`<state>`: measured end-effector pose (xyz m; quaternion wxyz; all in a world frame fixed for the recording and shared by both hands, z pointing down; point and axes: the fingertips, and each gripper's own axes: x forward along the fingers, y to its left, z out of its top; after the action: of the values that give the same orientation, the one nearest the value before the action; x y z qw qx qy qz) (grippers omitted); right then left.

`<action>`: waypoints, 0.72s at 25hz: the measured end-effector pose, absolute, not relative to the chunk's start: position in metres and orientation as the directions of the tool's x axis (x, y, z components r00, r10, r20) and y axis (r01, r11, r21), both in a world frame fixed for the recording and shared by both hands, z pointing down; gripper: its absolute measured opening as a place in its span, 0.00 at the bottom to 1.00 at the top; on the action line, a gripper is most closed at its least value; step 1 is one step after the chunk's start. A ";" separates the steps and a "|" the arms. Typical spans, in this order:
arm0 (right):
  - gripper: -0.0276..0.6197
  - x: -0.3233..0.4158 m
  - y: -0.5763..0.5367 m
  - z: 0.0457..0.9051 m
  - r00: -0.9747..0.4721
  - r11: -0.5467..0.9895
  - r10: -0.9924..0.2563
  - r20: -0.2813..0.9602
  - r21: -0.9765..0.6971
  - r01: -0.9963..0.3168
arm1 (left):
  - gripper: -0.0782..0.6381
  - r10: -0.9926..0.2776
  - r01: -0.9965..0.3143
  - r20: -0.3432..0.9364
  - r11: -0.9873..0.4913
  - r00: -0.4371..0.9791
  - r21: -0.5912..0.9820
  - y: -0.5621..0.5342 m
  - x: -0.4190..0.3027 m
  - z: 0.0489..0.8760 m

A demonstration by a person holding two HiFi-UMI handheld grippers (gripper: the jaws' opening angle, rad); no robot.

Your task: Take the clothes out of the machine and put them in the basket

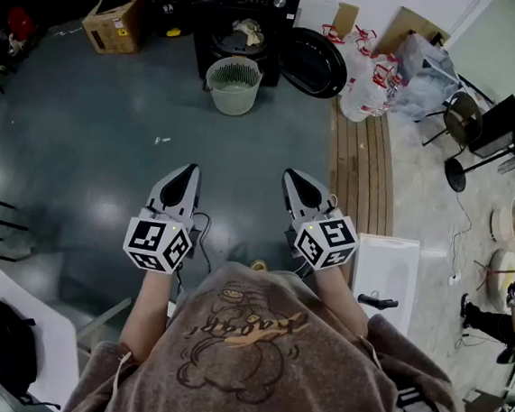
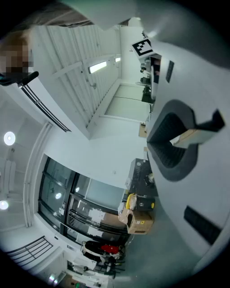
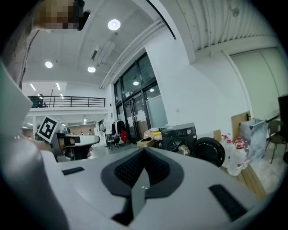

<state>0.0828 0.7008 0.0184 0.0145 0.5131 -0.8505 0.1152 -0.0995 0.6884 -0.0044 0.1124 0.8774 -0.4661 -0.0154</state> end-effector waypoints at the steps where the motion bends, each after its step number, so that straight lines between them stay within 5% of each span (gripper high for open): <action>1: 0.03 0.085 0.700 0.018 -0.473 0.447 -0.870 0.141 -0.184 -0.876 | 0.12 -0.823 -0.816 0.078 -0.538 0.563 0.212 0.687 -0.097 -0.004; 18: 0.03 0.148 0.689 0.036 -0.491 0.449 -0.859 0.147 -0.244 -0.859 | 0.12 -0.841 -0.841 0.106 -0.506 0.530 0.190 0.682 -0.033 0.009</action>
<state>0.1479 0.6886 0.0365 0.0009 0.5046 -0.8513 0.1438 -0.0331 0.6825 0.0093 0.1094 0.8678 -0.4848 0.0001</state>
